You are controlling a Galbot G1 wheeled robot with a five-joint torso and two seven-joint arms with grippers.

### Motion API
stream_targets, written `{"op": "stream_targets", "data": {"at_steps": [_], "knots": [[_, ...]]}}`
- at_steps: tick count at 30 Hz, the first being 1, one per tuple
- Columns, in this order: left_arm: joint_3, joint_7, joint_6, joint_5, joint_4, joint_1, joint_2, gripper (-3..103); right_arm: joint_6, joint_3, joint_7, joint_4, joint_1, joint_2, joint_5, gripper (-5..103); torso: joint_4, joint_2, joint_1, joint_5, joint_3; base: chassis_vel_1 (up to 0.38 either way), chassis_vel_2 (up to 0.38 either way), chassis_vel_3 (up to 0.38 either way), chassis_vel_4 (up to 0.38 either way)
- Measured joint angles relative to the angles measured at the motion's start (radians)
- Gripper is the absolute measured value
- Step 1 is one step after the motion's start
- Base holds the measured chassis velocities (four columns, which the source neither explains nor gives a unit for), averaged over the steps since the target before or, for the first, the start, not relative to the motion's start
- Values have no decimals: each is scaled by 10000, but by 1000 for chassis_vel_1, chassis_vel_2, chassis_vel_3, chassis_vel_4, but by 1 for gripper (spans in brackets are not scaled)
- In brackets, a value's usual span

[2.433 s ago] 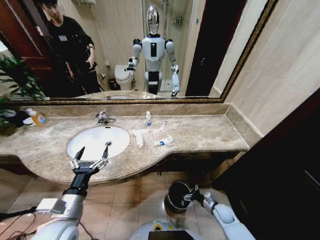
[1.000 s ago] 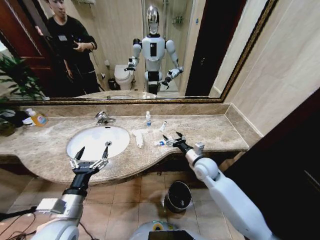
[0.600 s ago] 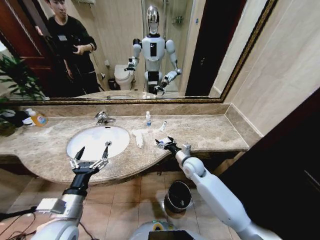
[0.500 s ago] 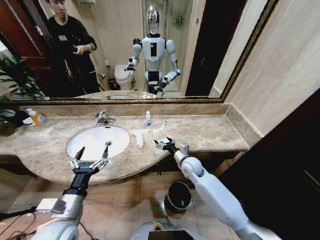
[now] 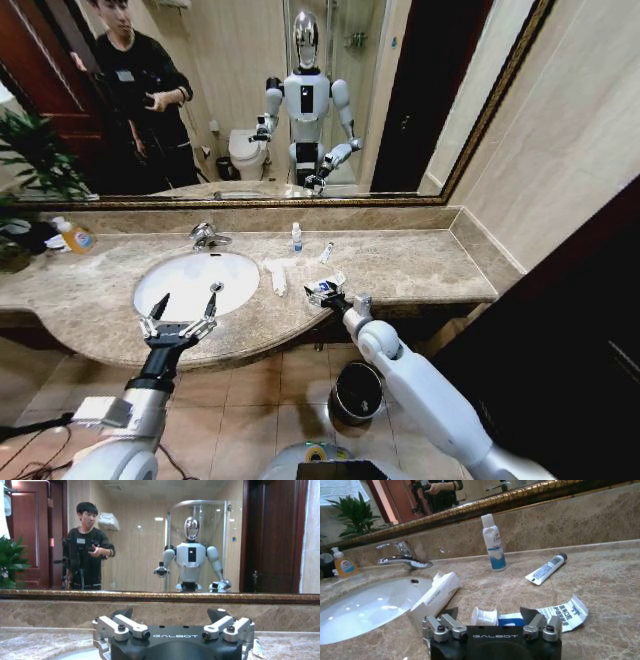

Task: Pick up the trash from the sink and place it in the trash bin.

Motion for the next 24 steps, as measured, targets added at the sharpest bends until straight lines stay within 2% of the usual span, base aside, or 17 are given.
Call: {"op": "stream_targets", "data": {"at_steps": [4,6,15,18,19,20,22,24], "knots": [[0,0,0,0,0,0,0,100,5,19,-45,-6,-66,-9,-31,77,0,0,0,0,0,0,0,0,0],[0,0,0,0,0,0,0,100,6,45,-139,-6,-167,-27,-60,68,0,0,0,0,0,0,0,0,0],[0,0,0,0,0,0,0,100,155,55,-194,-153,-148,-26,-161,65,0,0,0,0,0,0,0,0,0],[0,0,0,0,0,0,0,100,189,72,-276,-181,-159,-78,-168,55,0,0,0,0,0,0,0,0,0],[0,0,0,0,0,0,0,100,189,72,-276,-181,-159,-78,-168,55,0,0,0,0,0,0,0,0,0],[0,0,0,0,0,0,0,100,209,72,-313,-184,-175,-110,-173,47,0,0,0,0,0,0,0,0,0],[0,0,0,0,0,0,0,100,219,73,-329,-187,-179,-123,-176,47,0,0,0,0,0,0,0,0,0],[0,0,0,0,0,0,0,100,260,74,-352,-205,-178,-166,-190,38,0,1,0,1,0,0,0,0,0]]}}
